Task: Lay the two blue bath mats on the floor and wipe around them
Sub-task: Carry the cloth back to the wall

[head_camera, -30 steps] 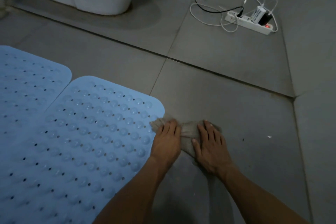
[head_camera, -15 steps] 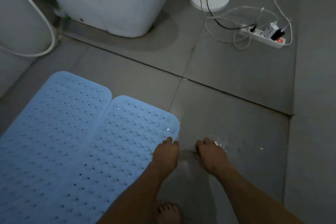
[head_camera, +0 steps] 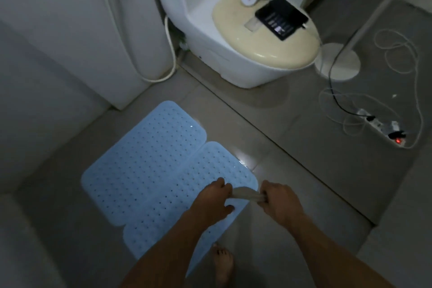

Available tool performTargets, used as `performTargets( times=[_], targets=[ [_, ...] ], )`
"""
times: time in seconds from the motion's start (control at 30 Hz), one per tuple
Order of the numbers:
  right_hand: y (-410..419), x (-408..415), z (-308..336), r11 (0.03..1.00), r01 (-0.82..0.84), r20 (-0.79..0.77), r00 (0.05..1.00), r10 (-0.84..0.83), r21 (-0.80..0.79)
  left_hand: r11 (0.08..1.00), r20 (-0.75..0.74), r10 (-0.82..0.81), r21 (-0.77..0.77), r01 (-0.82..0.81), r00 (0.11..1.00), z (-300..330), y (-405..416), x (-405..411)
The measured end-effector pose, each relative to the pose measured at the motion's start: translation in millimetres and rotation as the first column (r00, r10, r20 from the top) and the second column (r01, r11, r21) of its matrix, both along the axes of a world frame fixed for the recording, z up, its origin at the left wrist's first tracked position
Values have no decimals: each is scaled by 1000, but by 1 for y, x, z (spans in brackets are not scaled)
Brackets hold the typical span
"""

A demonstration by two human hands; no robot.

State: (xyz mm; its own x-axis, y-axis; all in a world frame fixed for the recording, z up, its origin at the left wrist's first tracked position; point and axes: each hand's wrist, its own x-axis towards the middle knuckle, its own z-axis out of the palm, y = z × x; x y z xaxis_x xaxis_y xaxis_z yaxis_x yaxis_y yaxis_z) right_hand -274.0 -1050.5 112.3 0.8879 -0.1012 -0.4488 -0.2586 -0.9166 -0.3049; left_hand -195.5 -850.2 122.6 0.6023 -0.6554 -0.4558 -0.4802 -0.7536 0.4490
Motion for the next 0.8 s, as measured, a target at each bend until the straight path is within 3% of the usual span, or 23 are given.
performTargets(
  times=[0.2,0.4,0.6,0.8],
  targets=[
    [29,67,78,988,-89,-62,993,97,125,990,174,95,82,-111,980,81,46,24],
    [82,98,147,948,-232,17,972,234,220,930,353,262,157,-333,898,151,96,13],
    [131,100,211,857,-458,61,887,458,236,795,453,513,68,-602,729,211,140,-29],
    [174,89,277,737,-627,160,778,608,251,649,507,654,5,-761,561,288,181,-84]
  ],
)
